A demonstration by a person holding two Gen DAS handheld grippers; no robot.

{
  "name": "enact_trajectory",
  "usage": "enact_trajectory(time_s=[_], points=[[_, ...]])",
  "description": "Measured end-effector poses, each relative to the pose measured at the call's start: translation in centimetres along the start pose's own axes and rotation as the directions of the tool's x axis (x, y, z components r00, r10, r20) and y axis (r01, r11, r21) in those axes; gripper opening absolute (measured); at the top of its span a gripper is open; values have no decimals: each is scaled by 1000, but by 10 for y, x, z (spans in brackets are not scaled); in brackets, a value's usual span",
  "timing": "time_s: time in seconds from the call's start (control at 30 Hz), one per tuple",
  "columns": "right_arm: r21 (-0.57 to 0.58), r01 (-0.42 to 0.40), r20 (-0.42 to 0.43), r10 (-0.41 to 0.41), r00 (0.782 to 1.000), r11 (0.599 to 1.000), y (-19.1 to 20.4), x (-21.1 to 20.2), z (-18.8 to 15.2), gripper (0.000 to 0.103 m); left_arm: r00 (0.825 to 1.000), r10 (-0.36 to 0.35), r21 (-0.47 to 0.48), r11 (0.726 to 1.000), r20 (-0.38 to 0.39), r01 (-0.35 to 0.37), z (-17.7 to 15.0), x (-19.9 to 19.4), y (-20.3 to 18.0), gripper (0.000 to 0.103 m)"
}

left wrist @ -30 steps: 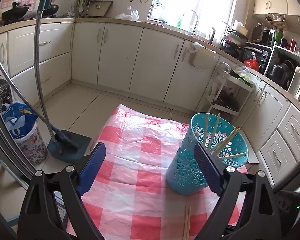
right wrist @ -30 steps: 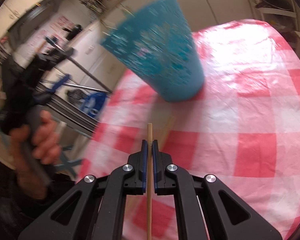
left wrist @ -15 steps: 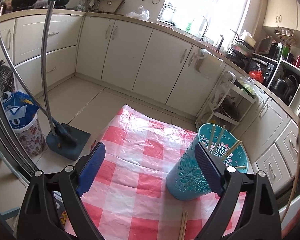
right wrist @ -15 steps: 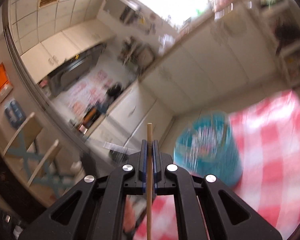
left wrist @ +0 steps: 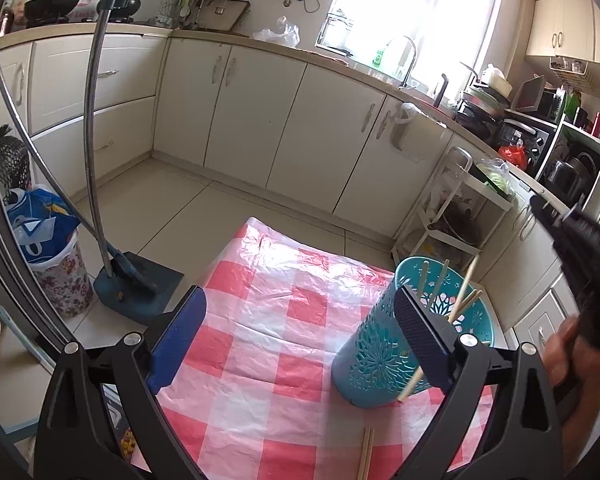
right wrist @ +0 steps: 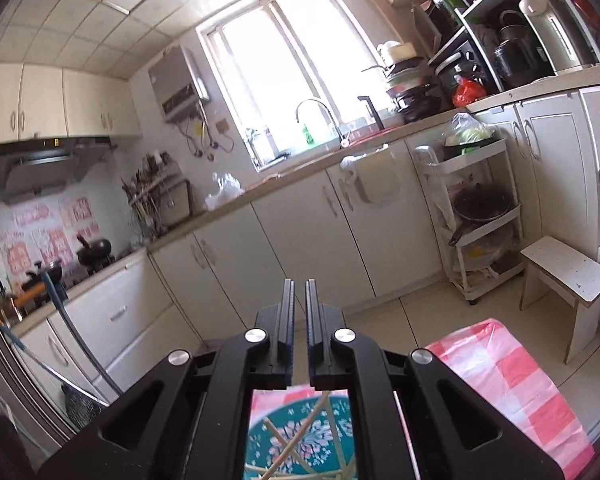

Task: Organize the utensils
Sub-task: 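Carry the stick over the teal basket and open the right gripper, then move the right gripper back down to the sticks on the tablecloth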

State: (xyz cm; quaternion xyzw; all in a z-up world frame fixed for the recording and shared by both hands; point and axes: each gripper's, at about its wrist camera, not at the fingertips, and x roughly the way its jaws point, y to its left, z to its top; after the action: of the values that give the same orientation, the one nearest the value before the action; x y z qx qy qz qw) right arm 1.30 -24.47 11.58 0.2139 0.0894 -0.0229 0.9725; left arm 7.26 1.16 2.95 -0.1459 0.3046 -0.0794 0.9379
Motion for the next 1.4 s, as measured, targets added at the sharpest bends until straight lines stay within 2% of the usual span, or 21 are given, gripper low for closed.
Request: enact_trajectory(time_s=[0.17, 0.2, 0.23, 0.27, 0.33, 0.43, 0.47, 0.5, 0.6, 0.67, 0.7, 0.83, 0.9, 1.1, 1.2, 1.3, 1.33, 1.4], points=[[18, -11, -88, 13, 996, 1000, -10, 7, -11, 7, 1000, 8, -28, 1000, -1, -8, 2, -1, 10, 91], [41, -22, -112, 26, 993, 999, -15, 7, -11, 11, 1000, 6, -34, 999, -9, -6, 2, 0, 11, 91], [70, -32, -139, 42, 989, 997, -18, 7, -11, 21, 1000, 4, -39, 999, -16, -5, 2, 1, 12, 91], [99, -42, -163, 58, 985, 994, -18, 9, -10, 27, 1000, 4, -48, 999, -24, -5, 2, 3, 14, 91], [167, -77, -237, 115, 965, 983, -25, 4, -9, 31, 1000, 4, -57, 998, -30, -5, 3, 4, 16, 91], [234, -65, -391, 155, 907, 970, -33, 13, -16, 31, 1000, 4, -61, 998, -28, -5, 2, 4, 16, 91], [268, -61, -442, 179, 879, 961, -37, 18, -19, 31, 1000, 4, -58, 998, -28, -5, 1, 4, 15, 91], [294, -55, -478, 197, 856, 954, -39, 23, -22, 31, 1000, 4, -59, 998, -30, -5, 2, 4, 16, 91], [358, -29, -544, 234, 806, 933, -46, 35, -33, 31, 999, 3, -56, 998, -32, -5, 2, 3, 15, 91], [377, -18, -566, 246, 787, 926, -48, 43, -37, 31, 999, 2, -56, 998, -33, -3, 2, 2, 15, 91], [380, -9, -575, 244, 781, 925, -49, 48, -39, 28, 999, 1, -55, 999, -33, -3, 3, 2, 15, 91], [381, 13, -584, 230, 779, 924, -50, 57, -35, 26, 999, 0, -52, 999, -34, -2, 3, 3, 13, 92], [346, 43, -612, 191, 768, 937, -46, 62, -32, 26, 999, 0, -52, 999, -34, -2, 2, 3, 13, 92], [266, 62, -671, 139, 728, 962, -38, 72, -31, 26, 999, -1, -52, 999, -36, -1, 2, 3, 12, 92], [245, 48, -679, 136, 721, 968, -35, 77, -33, 18, 999, -4, -47, 999, -38, 2, 2, 4, 9, 92], [248, 34, -675, 147, 723, 968, -35, 78, -34, 9, 999, -3, -44, 999, -39, 1, 2, 4, 8, 92], [259, 23, -667, 162, 728, 965, -36, 76, -35, 5, 999, -3, -46, 999, -39, 1, 2, 4, 9, 92], [276, 4, -644, 181, 744, 961, -37, 71, -33, 5, 999, -2, -49, 999, -41, 0, 3, 5, 9, 92]])
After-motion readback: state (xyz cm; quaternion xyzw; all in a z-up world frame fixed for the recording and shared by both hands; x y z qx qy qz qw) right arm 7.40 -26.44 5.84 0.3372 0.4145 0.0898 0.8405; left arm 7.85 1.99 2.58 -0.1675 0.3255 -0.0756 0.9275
